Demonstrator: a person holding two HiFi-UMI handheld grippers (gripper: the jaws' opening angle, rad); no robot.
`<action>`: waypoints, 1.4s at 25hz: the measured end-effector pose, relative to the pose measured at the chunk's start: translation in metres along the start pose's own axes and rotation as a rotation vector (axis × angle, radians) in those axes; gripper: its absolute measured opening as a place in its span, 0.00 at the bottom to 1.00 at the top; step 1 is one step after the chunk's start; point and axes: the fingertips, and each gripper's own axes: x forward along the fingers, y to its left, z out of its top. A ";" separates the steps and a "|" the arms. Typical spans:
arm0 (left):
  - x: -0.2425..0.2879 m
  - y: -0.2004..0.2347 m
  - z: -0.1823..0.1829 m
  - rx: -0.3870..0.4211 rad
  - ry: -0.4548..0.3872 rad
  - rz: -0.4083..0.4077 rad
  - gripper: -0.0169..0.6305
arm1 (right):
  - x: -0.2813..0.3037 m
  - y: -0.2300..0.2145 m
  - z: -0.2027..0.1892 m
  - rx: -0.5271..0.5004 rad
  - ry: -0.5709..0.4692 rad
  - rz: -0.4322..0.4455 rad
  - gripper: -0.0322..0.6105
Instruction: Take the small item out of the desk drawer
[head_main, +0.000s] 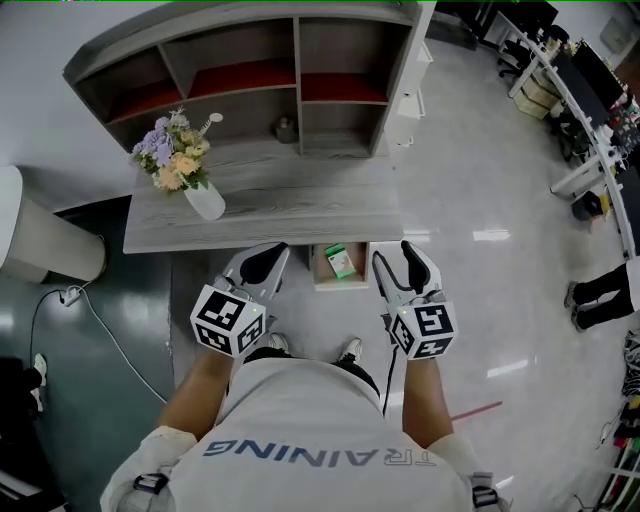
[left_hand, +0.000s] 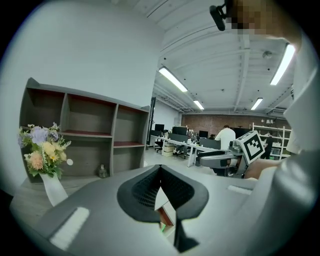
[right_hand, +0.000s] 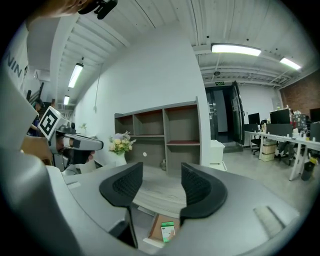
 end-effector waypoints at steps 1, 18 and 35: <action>0.001 -0.002 0.000 -0.001 -0.001 -0.003 0.03 | 0.001 0.001 0.000 -0.008 0.006 0.003 0.48; 0.000 0.000 -0.021 -0.050 0.030 0.019 0.02 | 0.021 0.001 -0.076 -0.038 0.242 0.006 0.82; 0.014 0.031 -0.123 -0.188 0.162 0.122 0.03 | 0.111 -0.013 -0.283 -0.020 0.553 -0.035 0.78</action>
